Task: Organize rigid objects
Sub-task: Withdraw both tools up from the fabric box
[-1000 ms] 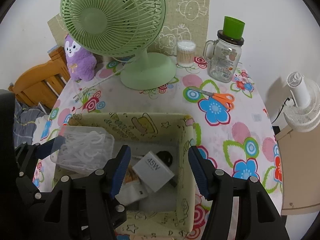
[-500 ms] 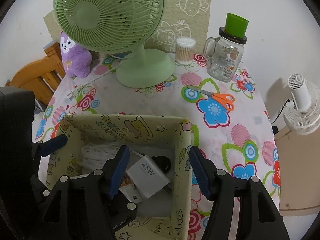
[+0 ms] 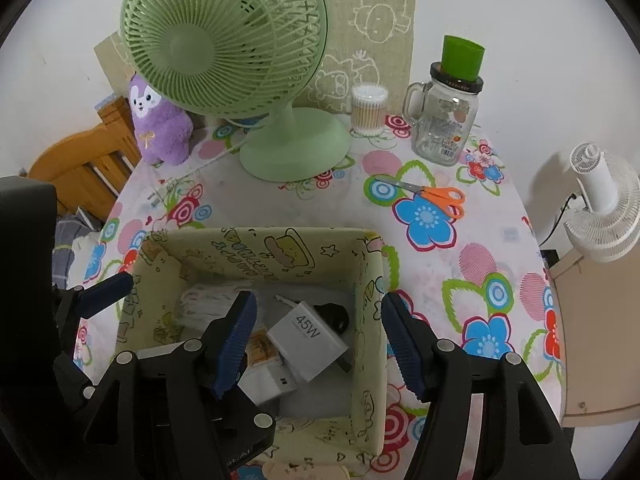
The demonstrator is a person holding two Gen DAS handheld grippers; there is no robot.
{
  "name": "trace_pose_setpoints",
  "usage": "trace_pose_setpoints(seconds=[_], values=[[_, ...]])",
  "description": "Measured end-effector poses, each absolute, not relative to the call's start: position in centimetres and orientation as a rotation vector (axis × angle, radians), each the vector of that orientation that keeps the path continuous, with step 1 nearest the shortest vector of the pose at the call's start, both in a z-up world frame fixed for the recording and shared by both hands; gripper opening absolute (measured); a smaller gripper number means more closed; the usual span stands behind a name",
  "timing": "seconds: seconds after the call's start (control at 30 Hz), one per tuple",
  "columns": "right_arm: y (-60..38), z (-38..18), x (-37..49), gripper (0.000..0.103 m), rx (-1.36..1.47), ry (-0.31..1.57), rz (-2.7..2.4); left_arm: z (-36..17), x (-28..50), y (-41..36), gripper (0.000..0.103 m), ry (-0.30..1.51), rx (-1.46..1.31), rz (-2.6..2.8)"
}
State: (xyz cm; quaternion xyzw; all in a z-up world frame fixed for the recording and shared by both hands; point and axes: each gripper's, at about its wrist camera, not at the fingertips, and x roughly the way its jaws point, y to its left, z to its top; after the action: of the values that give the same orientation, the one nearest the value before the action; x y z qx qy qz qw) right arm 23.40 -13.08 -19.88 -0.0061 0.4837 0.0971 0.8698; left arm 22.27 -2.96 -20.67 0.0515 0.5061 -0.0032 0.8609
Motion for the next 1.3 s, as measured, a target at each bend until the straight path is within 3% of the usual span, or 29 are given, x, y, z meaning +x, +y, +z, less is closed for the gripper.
trace_pose_setpoints(seconds=[0.3, 1.3], values=[[-12.9, -18.7, 21.6, 0.077, -0.033, 0.982, 0.209, -19.3, 20.1, -2.8, 0.1, 1.05, 0.118, 0.011], [-11.9, -13.9, 13.7, 0.081, -0.088, 0.892, 0.164, -14.9, 12.3, -1.7, 0.1, 0.958, 0.065, -0.016]])
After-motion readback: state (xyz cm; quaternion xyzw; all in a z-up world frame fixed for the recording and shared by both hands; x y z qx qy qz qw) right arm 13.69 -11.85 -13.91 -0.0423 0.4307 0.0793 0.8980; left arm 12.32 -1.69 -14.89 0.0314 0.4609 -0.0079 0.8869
